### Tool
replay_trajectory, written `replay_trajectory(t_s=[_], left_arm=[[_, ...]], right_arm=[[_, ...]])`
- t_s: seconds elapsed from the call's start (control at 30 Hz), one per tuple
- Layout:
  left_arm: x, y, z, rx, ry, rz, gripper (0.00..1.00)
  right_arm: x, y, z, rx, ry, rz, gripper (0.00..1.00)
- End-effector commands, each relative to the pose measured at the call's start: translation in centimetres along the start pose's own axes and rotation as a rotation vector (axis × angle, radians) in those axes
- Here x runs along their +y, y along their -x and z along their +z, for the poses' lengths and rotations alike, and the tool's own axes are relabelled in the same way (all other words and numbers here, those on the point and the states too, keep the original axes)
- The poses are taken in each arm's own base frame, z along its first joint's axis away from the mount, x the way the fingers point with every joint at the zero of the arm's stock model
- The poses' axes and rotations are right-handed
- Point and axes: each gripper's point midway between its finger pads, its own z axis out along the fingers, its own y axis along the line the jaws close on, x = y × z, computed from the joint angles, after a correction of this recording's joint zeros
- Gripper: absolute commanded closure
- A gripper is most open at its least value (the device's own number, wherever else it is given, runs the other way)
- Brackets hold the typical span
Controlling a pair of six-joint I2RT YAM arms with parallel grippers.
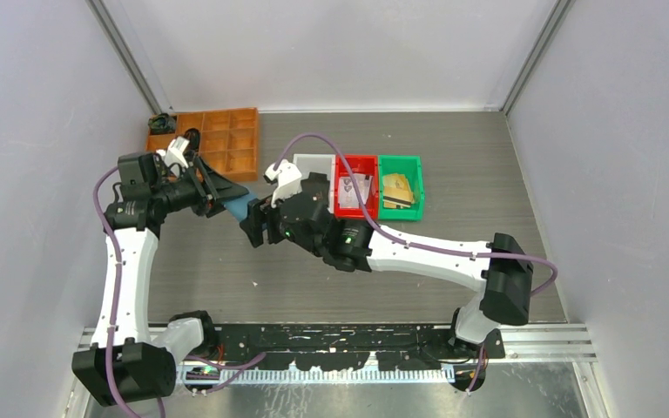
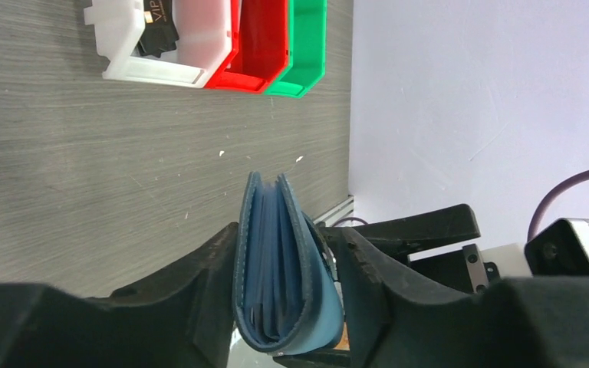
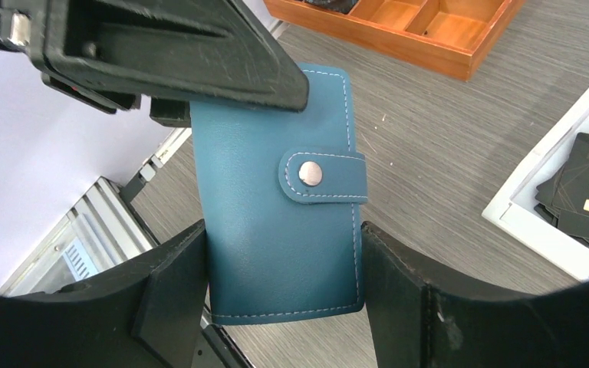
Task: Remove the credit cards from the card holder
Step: Pick up the card holder from the center of the board.
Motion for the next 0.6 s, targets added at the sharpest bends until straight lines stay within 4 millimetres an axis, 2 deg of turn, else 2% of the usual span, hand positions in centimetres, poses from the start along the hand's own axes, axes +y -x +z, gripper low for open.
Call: replay_trajectory(t_s=[0.0, 0.2, 0.33, 0.47, 0.57], left_arm=[[-1.1, -0.4, -0.4, 0.005, -0.059, 0.019, 0.55], [-1.4, -1.0, -0.7, 0.016, -0.072, 0.018, 0.72], [-1.9, -1.4, -0.9, 0.034, -0.105, 0.049, 0.87], [-2.6, -1.7, -1.2, 0.049, -0.143, 0.12, 0.98], [-3.3, -1.9, -1.8, 0.061, -0.169, 0.218, 1.0]], right_arm=[[2.2, 5.1, -0.1, -0.135, 0.043, 0.032, 0.29], [2.1, 5.6, 0.7, -0.15, 0.016, 0.007, 0.28], [2.5, 4.9, 1.1, -0.122, 0.034, 0.003, 0.19], [4.1, 4.5, 0.1, -0.071, 0.136, 0.019, 0.03], [5.1, 3.8, -1.5, 0.002, 0.225, 0.021, 0.01]])
